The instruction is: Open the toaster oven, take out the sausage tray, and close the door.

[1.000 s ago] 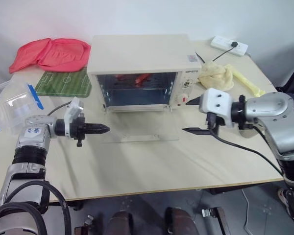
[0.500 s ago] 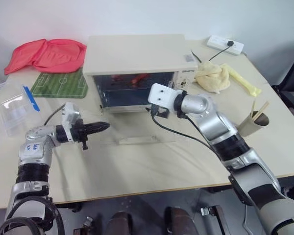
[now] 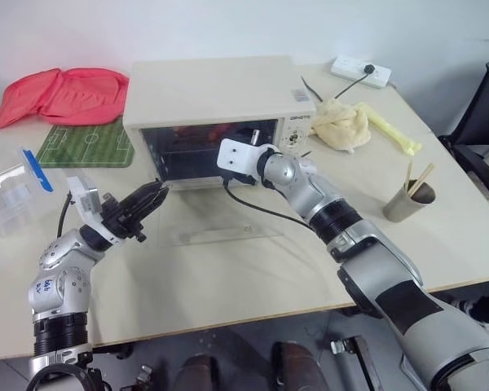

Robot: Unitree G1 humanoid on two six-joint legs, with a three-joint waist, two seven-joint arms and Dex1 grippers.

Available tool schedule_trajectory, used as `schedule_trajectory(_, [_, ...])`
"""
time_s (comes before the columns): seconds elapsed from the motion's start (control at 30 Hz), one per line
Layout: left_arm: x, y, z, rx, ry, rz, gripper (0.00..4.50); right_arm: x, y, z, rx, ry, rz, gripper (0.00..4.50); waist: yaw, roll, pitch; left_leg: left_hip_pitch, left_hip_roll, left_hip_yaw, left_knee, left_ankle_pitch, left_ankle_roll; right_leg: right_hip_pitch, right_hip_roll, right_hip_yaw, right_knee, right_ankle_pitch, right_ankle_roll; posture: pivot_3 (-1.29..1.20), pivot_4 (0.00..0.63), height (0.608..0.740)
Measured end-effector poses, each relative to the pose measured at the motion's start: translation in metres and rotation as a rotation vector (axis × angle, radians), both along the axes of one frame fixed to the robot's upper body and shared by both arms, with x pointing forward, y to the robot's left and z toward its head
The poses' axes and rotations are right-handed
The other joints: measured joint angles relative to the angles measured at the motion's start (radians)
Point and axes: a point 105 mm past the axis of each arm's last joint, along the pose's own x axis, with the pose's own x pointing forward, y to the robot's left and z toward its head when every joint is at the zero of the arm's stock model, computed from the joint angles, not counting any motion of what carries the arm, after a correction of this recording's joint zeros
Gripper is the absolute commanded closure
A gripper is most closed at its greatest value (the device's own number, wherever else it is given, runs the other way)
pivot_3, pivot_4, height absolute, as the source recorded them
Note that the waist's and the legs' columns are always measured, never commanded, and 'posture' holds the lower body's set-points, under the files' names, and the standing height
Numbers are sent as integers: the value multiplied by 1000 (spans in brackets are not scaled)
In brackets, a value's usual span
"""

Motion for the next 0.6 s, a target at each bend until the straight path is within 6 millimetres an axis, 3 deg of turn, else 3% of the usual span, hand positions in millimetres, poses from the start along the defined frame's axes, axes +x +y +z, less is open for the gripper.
schedule_trajectory(0.23, [-7, 7, -1, -29, -55, 55, 265, 4, 8, -4, -30, -33, -27, 0, -1, 0, 0, 0, 0, 0, 0, 0, 0, 0, 0, 0, 0, 0, 0, 0, 150, 740])
schedule_trajectory(0.27, [-6, 8, -1, -28, -57, 62, 3, 4, 10, -4, -37, -41, -24, 184, 0, 0, 0, 0, 0, 1, 0, 0, 0, 0, 0, 0, 0, 0, 0, 0, 150, 740])
schedule_trajectory(0.33, [-5, 9, -1, -30, -53, 74, 0, 3, 13, -6, -48, -54, -23, 564, 0, 0, 0, 0, 0, 0, 0, 0, 0, 0, 0, 0, 0, 0, 0, 0, 150, 740])
schedule_trajectory(0.6, [-3, 7, -4, -30, -36, 81, 0, 6, 11, -4, -96, -162, -50, 3150, -1, 1, 0, 0, 0, 0, 0, 0, 0, 0, 0, 0, 0, 0, 0, 0, 150, 740])
